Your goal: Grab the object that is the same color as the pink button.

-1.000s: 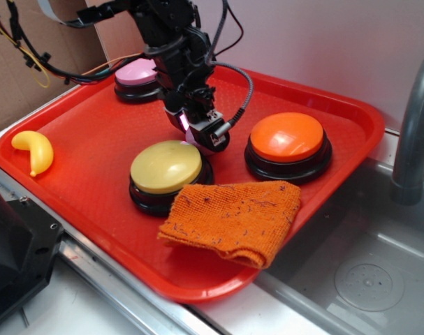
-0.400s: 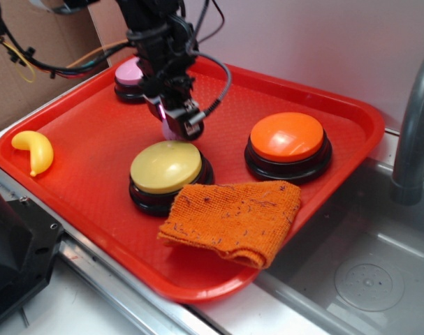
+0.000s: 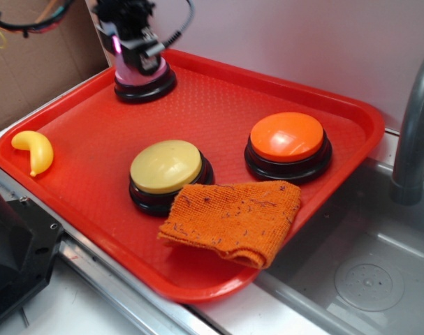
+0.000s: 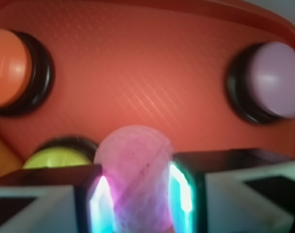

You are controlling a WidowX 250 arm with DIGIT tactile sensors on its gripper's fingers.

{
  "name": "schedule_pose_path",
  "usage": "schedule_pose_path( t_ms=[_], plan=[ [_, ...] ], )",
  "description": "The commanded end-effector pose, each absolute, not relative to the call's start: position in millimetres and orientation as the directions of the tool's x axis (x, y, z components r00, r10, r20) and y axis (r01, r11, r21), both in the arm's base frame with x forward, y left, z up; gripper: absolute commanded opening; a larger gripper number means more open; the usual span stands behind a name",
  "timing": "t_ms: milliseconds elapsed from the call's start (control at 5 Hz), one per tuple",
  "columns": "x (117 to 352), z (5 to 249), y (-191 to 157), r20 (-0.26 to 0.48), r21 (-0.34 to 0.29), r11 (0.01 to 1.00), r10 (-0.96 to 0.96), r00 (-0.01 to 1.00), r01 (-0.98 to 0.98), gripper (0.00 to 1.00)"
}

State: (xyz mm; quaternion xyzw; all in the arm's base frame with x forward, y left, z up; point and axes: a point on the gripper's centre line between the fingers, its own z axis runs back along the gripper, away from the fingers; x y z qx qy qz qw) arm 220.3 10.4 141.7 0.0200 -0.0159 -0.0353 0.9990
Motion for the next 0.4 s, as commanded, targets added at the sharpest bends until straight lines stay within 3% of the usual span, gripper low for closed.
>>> schedule_pose_path(
  t_ms=[0,200],
  plan=[
    [181.6,191.9,29.8,0.094,0.115,0.989,0.086,0.992,-0.096,0.0],
    [176.1,185.3,36.6,0.049,0.081,0.991,0.104,0.993,-0.108,0.0]
  ],
)
